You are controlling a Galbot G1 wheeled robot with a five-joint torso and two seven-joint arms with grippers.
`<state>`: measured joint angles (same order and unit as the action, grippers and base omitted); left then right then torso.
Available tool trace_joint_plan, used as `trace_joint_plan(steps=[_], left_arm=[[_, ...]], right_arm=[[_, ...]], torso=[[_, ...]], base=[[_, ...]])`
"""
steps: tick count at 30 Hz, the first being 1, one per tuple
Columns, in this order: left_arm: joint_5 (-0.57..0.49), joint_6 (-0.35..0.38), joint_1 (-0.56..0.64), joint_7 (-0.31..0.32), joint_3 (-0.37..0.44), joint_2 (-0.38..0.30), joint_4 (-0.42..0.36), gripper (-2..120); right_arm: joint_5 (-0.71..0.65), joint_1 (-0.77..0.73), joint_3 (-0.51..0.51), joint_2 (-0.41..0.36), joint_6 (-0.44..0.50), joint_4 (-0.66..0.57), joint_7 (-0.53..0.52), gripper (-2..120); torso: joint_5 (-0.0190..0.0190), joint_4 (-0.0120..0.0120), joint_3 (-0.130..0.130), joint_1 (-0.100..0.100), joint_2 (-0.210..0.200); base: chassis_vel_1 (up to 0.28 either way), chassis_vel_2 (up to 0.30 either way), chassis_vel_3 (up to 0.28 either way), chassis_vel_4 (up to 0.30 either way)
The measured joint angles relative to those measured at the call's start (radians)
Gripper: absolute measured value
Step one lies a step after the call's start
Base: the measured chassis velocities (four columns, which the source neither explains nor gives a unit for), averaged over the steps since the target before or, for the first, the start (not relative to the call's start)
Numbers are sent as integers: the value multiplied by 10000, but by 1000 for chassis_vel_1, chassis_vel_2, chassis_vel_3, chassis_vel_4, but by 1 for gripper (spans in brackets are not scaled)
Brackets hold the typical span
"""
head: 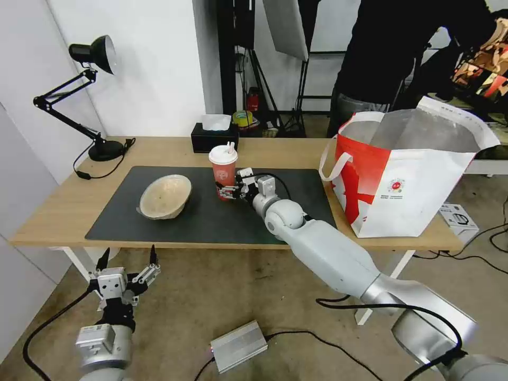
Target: Pick up the trash from the table and place it into the takeout bag.
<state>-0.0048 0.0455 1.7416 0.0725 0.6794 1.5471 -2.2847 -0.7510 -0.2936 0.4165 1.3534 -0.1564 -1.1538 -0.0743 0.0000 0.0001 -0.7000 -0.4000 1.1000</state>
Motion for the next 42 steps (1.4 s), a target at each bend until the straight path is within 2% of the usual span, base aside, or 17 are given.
trace_joint_plan(steps=[16, 21, 24, 26, 30, 32, 36, 37, 41, 42], left_arm=[[1, -186, 12, 4, -24, 13, 100, 100], [0, -188, -7, 3, -24, 2, 115, 100], [-1, -196, -23, 4, -32, 15, 140, 100], [-1, -198, -24, 4, -40, 23, 145, 100], [-1, -208, -51, 4, -48, 44, 164, 100], [-2, -208, -54, 4, -45, 44, 164, 100], [-2, -214, -55, 5, -39, 54, 165, 100], [-2, -214, -55, 5, -39, 54, 165, 100], [-3, -215, -77, 6, -37, 56, 166, 100], [-3, -215, -77, 6, -37, 56, 166, 100]], right_arm=[[200, 206, -70, 669, 311, 966, 241, 100], [255, 259, -115, 709, 364, 1140, 259, 92], [266, 278, -126, 719, 434, 1270, 296, 78], [267, 278, -130, 724, 451, 1285, 302, 75], [269, 263, -151, 721, 506, 1286, 324, 54], [270, 254, -152, 711, 516, 1282, 326, 52], [269, 206, -153, 636, 537, 1202, 336, 33], [269, 206, -153, 636, 537, 1202, 336, 33], [243, 184, -141, 523, 538, 1073, 334, 17], [243, 184, -141, 523, 538, 1073, 334, 17]], torso=[[0, 0, 0, 0, 0], [0, -1, 0, 0, 0], [0, -1, 0, 0, 0], [0, -1, 0, 0, 0], [0, -1, 0, 0, 0], [1, -1, 0, 0, 0], [1, -1, 0, 0, 0], [1, -1, 0, 0, 0], [0, -1, 1, 0, 0], [0, -1, 1, 0, 0]], base=[[0, 0, 0, 0], [0, 0, 0, 0], [0, 0, 0, 0], [0, 0, 0, 0], [0, 0, 0, 0], [0, 0, 0, 0], [0, 0, 0, 0], [0, 0, 0, 0], [0, 0, 0, 0], [0, 0, 0, 0]])
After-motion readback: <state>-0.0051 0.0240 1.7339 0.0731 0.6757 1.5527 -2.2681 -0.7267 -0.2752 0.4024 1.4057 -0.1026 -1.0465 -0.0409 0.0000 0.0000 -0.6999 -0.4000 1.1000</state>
